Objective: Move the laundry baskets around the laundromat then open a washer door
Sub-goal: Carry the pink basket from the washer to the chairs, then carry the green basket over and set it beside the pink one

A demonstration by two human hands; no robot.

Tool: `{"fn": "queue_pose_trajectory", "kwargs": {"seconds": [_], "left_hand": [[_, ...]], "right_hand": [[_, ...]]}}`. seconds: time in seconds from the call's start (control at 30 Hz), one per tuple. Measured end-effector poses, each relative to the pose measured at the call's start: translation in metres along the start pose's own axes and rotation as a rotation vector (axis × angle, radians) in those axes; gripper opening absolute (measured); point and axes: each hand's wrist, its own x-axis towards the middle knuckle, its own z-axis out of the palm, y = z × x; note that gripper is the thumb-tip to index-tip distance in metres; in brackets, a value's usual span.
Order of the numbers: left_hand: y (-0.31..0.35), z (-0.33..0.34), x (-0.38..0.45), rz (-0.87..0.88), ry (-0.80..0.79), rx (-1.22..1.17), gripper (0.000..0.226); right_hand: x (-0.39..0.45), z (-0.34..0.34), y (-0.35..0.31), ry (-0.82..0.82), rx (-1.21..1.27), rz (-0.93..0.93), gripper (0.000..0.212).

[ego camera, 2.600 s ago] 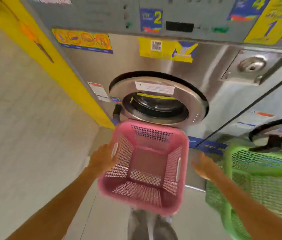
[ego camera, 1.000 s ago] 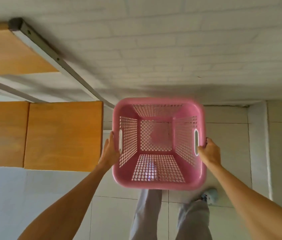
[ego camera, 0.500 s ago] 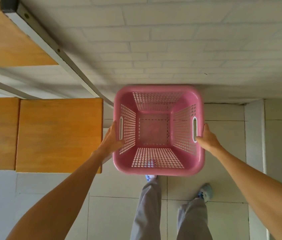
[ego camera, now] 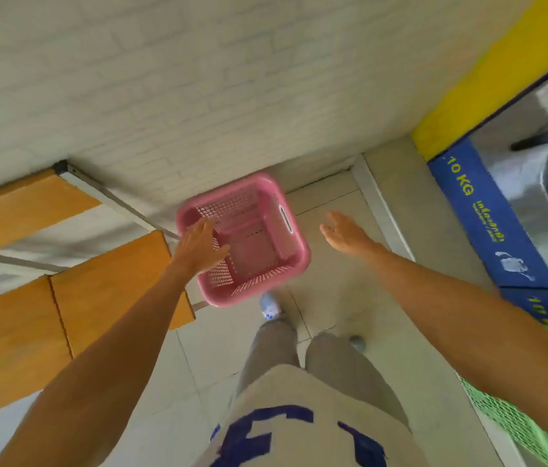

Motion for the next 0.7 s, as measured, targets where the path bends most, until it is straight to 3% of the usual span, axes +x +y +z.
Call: {"fn": "queue_pose_trajectory", "kwargs": {"seconds": [0.13,0.3,0.5,0.7], "left_hand": [[0.078,-0.007,-0.008,0.201,-0.013,0.185,0.087],[0.22,0.03,-0.022,0.486,-0.078,0.376,0.079],[0.416,0.132,-0.117,0.746,-0.091,0.434,0.087],[0.553,0.238,-0.227,0.962,-0.175,0.534,0.078]], "right_hand": [[-0.075,-0.023,0.08,0.144,0.079,0.121,0.053],[-0.191,0.002,0.24,0.339,0.274,0.424,0.05],[-0.389,0.06,0.41,0.454,0.387,0.671,0.052],[-0.548,0.132,0.534,0.62,0.588,0.921,0.057]]}}
